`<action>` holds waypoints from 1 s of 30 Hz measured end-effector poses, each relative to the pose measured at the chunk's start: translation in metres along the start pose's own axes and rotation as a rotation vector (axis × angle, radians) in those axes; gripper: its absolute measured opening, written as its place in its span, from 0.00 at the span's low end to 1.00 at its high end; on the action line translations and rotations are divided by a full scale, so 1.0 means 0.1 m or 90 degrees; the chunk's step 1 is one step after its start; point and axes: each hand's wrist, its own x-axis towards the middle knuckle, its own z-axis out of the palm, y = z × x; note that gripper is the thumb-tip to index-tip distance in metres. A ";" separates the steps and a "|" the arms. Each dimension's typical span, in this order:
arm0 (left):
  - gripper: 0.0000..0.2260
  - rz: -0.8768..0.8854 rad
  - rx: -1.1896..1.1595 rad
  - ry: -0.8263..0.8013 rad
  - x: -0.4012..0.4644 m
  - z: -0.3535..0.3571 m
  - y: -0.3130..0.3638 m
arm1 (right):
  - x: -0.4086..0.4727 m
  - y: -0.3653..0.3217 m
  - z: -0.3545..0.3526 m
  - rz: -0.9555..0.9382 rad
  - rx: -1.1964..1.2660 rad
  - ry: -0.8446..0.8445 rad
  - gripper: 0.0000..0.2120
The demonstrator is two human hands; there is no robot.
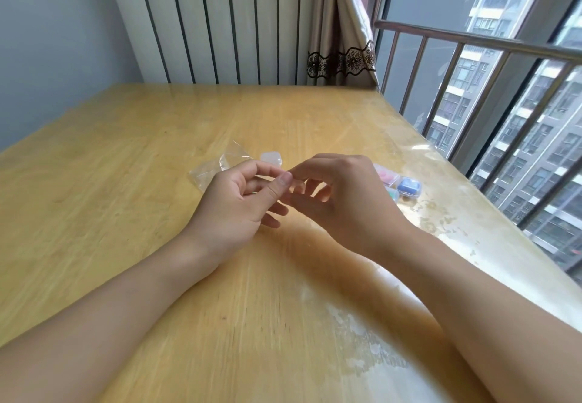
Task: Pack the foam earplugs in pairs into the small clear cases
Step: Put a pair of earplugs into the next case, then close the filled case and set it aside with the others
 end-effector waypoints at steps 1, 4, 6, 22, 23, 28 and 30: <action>0.13 -0.001 -0.002 0.000 0.00 0.00 0.00 | 0.00 0.00 0.01 -0.006 -0.002 0.007 0.04; 0.16 0.006 -0.007 0.002 0.00 0.00 0.00 | 0.01 0.02 0.03 -0.011 0.017 0.030 0.03; 0.16 0.009 -0.017 0.008 -0.01 0.00 0.00 | 0.02 0.03 0.03 0.017 0.031 0.008 0.03; 0.05 0.055 -0.010 0.014 0.03 -0.01 -0.05 | 0.07 0.21 -0.07 0.126 0.139 -0.051 0.07; 0.04 0.063 -0.010 0.021 0.03 -0.02 -0.04 | 0.11 0.26 -0.09 0.143 0.121 0.000 0.07; 0.03 0.100 0.009 0.048 0.04 -0.05 -0.01 | 0.11 0.63 -0.25 0.331 0.042 0.095 0.07; 0.02 0.097 0.023 0.049 0.05 -0.06 -0.03 | 0.08 0.71 -0.25 0.361 0.032 0.063 0.07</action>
